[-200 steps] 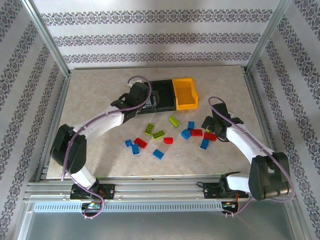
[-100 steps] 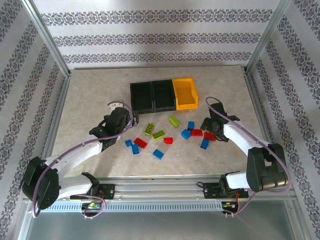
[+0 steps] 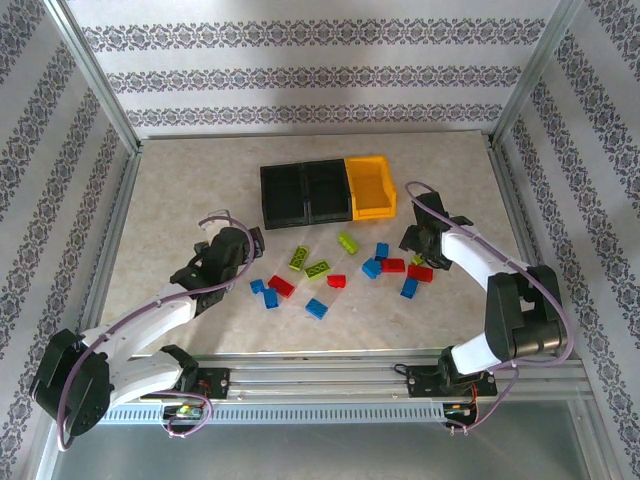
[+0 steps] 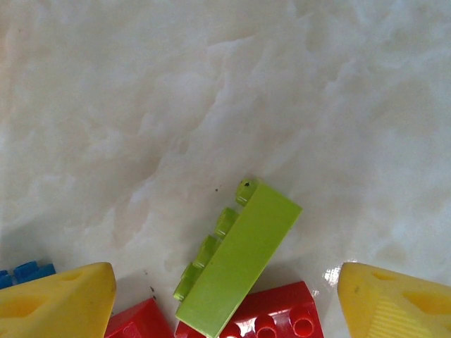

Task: Sort the legos into containers by color
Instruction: Pick up the lego from the middle-right of the table.

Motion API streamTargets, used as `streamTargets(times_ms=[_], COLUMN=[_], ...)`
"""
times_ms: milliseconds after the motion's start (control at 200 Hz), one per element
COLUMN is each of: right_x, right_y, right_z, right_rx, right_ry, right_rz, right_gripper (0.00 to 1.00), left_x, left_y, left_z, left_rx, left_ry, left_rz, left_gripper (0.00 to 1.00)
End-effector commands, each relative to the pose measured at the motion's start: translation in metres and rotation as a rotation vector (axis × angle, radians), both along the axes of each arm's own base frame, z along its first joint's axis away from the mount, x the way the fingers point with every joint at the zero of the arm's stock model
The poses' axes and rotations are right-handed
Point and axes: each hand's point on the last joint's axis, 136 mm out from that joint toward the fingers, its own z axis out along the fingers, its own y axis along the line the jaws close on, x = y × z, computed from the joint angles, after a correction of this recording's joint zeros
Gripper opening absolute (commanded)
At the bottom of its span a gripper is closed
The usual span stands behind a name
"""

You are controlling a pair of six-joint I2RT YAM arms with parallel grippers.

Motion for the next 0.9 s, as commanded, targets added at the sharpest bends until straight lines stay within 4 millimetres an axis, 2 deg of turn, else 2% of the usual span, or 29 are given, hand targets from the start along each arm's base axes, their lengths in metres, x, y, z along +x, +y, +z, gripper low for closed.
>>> streamTargets(times_ms=[0,210,430,685,894], right_x=[0.001,0.001,0.012,0.022,0.028], right_y=[0.0,0.0,-0.001,0.005,0.012], right_z=[-0.002,-0.013,-0.024,-0.04,-0.043], right_rx=[-0.008,0.001,0.011,0.043,0.062], right_ry=[0.027,0.044,0.07,0.101,0.109], right_rz=[0.011,0.001,0.007,0.024,0.046], right_gripper=[0.8,0.76,0.65,0.56,0.4], left_x=[0.0,0.0,-0.001,-0.003,-0.002], left_y=[0.01,0.012,0.017,0.021,0.021], left_z=[0.0,-0.002,-0.004,-0.003,-0.001], left_rx=[-0.016,-0.02,-0.021,-0.021,-0.029], left_ry=[-0.017,-0.011,-0.005,0.009,0.002], left_rz=[0.053,0.058,0.085,0.101,0.104], left_gripper=[1.0,1.0,1.0,1.0,1.0])
